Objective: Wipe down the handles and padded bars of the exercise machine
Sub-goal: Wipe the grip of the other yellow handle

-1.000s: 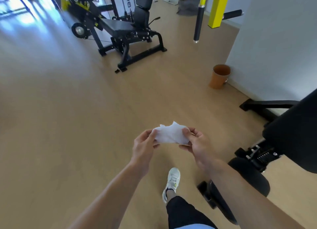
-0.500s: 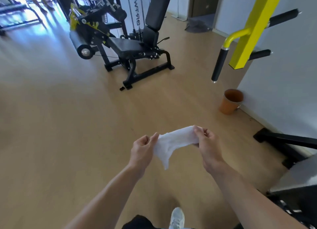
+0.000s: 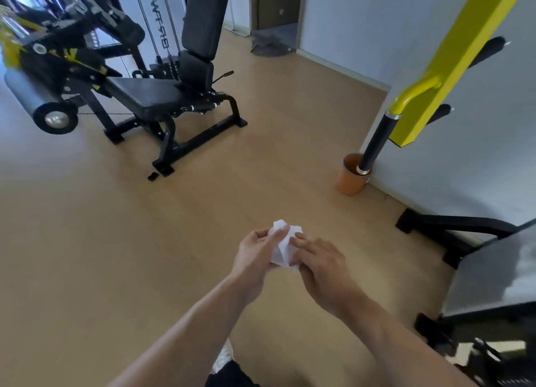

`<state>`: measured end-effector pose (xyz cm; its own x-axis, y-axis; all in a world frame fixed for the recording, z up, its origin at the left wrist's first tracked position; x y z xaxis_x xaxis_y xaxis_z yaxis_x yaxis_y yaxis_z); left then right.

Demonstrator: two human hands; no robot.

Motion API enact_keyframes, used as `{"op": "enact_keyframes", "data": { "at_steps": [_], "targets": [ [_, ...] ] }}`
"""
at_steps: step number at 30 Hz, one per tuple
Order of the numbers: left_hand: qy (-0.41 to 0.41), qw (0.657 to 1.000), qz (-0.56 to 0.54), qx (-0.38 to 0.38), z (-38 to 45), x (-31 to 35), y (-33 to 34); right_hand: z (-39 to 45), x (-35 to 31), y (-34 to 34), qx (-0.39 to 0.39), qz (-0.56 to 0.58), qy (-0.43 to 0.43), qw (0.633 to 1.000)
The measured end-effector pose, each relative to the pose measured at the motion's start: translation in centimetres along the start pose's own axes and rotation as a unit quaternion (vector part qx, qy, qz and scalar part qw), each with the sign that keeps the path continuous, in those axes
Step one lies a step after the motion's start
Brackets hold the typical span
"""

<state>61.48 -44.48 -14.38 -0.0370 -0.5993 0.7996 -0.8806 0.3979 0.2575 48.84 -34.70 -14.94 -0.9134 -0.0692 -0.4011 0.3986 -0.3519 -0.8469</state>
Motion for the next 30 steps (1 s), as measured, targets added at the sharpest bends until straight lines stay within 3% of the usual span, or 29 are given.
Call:
{"op": "enact_keyframes", "data": {
  "at_steps": [3, 5, 8, 10, 13, 16, 22, 24, 28, 30],
  "targets": [
    [-0.007, 0.998, 0.040, -0.042, 3.7, 2.4, -1.9, 2.7, -0.6, 1.2, -0.006, 0.045, 0.050, 0.998],
    [-0.010, 0.996, 0.050, -0.076, 5.7, 3.9, -2.5, 4.3, -1.1, 0.7, 0.038, 0.140, 0.168, 0.975],
    [-0.033, 0.989, 0.042, -0.138, 8.2, 5.9, -2.4, 6.8, -0.4, 0.0, 0.086, 0.226, 0.410, 0.879],
    [-0.047, 0.981, 0.051, -0.179, 9.7, 6.9, -1.6, 8.2, 0.9, 0.0, 0.076, 0.281, 0.485, 0.825],
    [-0.045, 0.976, 0.073, -0.202, 11.8, 8.1, 0.5, 9.7, 3.4, -0.1, 0.149, 0.307, 0.519, 0.784],
    [-0.020, 0.982, 0.072, -0.172, 14.6, 9.2, 2.8, 10.2, 5.6, -0.4, 0.220, 0.335, 0.533, 0.746],
    [0.006, 0.981, 0.137, -0.136, 19.4, 12.1, 7.5, 11.0, 10.1, -2.5, 0.277, 0.450, 0.565, 0.634],
    [0.031, 0.974, 0.184, -0.131, 20.6, 13.1, 9.0, 10.2, 11.4, -3.2, 0.316, 0.461, 0.593, 0.581],
    [0.107, 0.934, 0.276, -0.199, 21.3, 14.9, 13.4, 8.7, 13.6, -5.6, 0.496, 0.370, 0.625, 0.476],
    [0.145, 0.908, 0.302, -0.252, 20.9, 16.0, 15.9, 9.8, 14.1, -7.4, 0.552, 0.316, 0.601, 0.484]
  ]
}}
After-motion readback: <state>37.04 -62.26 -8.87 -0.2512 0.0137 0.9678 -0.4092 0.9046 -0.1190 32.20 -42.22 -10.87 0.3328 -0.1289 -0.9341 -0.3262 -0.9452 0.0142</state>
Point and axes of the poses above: each hand's wrist, its own z-axis towards the middle knuckle, its own y-axis out of the palm, x = y × z, the point moved 2 cm from there along z, towards the middle knuckle
